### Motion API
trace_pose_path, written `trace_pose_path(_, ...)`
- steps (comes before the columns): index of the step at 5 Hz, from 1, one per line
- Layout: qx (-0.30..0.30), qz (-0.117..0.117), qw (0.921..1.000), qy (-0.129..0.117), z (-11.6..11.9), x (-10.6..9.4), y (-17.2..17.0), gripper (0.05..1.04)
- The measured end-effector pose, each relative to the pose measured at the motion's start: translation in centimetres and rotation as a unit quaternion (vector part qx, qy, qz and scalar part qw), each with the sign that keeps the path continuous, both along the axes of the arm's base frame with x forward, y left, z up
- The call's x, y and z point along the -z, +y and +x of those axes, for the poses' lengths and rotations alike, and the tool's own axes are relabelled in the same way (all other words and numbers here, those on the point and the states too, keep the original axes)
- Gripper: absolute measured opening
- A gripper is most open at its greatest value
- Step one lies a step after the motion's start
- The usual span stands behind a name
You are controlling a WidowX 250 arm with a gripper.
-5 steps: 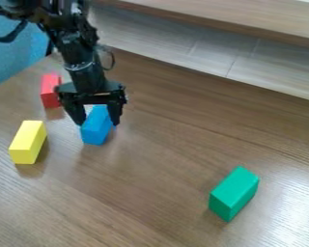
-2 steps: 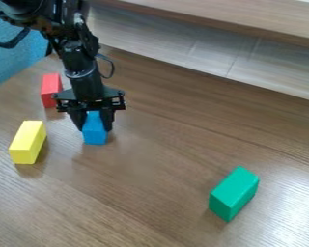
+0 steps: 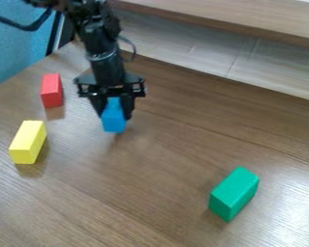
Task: Move the blue block to the middle of the table
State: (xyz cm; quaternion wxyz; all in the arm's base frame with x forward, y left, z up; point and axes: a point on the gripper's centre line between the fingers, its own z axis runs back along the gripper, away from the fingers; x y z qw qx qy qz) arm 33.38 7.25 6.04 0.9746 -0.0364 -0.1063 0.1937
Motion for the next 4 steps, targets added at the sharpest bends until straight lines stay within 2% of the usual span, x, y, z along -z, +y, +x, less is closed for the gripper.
trace_pose_path(1,0.046,-0.006,0.9987,-0.019,2.0,-1.7,-2.9,0.577)
trace_pose_path(3,0.137,-0.002,0.9905,-0.010,2.5,-1.5,-7.2,0.577)
trace_pose_path(4,0.150,-0.001,0.9886,-0.008,2.4,-1.5,-7.7,0.577)
